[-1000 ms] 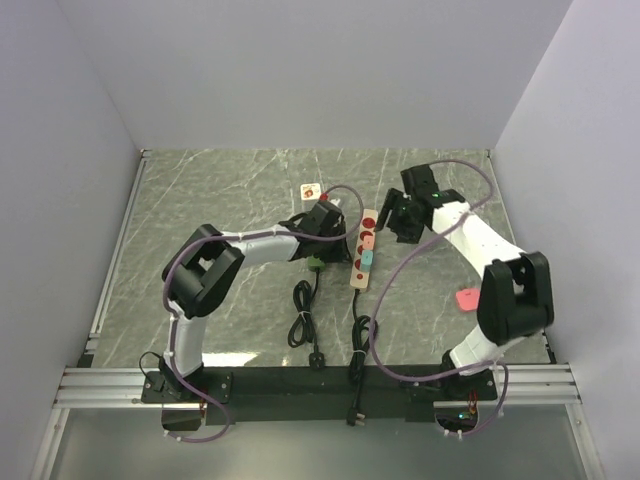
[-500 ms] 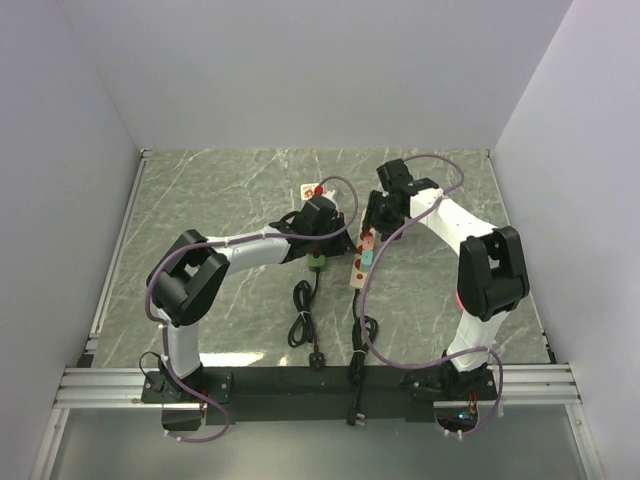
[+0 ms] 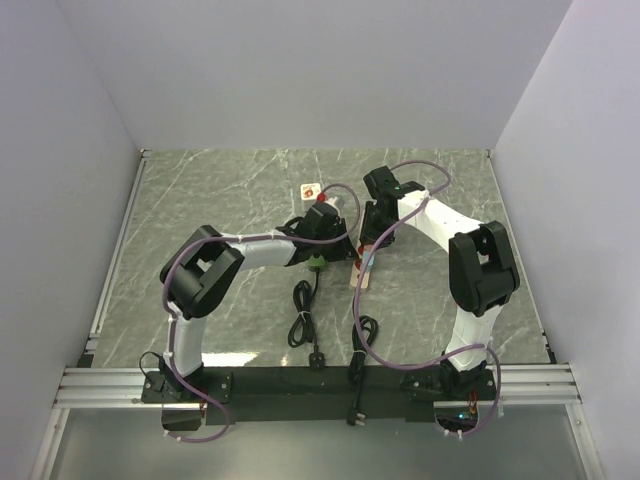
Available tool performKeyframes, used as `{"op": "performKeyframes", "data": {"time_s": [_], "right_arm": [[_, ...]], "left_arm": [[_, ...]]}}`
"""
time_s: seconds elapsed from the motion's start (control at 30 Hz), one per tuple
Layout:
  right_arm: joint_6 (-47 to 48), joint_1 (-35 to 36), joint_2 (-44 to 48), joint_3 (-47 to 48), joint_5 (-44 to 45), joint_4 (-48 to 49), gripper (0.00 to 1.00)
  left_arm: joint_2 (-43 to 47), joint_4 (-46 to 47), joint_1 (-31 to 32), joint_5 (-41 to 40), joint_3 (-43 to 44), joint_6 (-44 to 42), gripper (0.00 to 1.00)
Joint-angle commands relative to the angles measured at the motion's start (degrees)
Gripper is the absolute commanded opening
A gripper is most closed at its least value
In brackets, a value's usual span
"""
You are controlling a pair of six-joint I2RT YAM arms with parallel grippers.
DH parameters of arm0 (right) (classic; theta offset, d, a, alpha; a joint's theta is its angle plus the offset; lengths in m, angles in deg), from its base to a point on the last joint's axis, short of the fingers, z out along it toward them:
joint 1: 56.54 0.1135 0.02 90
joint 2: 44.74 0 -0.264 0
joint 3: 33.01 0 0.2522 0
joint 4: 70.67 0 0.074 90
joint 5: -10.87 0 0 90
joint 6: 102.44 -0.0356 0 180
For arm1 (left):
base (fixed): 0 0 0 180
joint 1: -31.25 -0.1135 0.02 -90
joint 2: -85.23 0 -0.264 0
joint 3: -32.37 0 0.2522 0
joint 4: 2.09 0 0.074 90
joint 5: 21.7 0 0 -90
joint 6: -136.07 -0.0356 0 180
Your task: Pull the plug off the socket
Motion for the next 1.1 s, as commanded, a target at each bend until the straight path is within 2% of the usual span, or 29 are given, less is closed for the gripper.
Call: {"op": "performKeyframes", "data": {"time_s": [0.0, 0.1, 0.2, 0.47, 0.67, 0.9, 1.07], "right_arm": [[-0.42, 0.49, -0.68, 2.56, 0.9, 0.14, 0.17], [-0.42, 0.48, -0.95, 2.39, 0.64, 0.23, 0.05], [-0.42, 0.49, -0.68, 1.6, 0.2, 0.75, 0.0], [-0.6, 0.66, -1.12, 0.01, -2.26, 2.34, 0.0], [-0.78, 0.84, 1.07, 3.52, -2.35, -0.12, 0.0], [-0.16, 0.75, 5.55, 9.32, 1.34, -5.74, 0.0], [-0.16, 0.84, 7.14, 9.51, -0.23, -5.93, 0.0]], "left_arm": [[-1.4, 3.18, 0.33, 1.28, 1.68, -0.28, 0.0], [-2.71, 3.79, 0.42, 1.72, 1.85, -0.02, 0.0], [-2.98, 4.5, 0.51, 2.25, 1.42, 0.51, 0.0], [-5.61, 3.8, 0.68, 1.46, 2.64, 0.6, 0.0], [-9.91, -2.16, 0.51, -2.23, 2.91, 1.39, 0.0], [-14.75, -5.34, 0.51, -1.18, 6.95, -0.36, 0.0], [-17.21, -9.12, 0.51, -1.71, 8.71, -1.77, 0.0]]}}
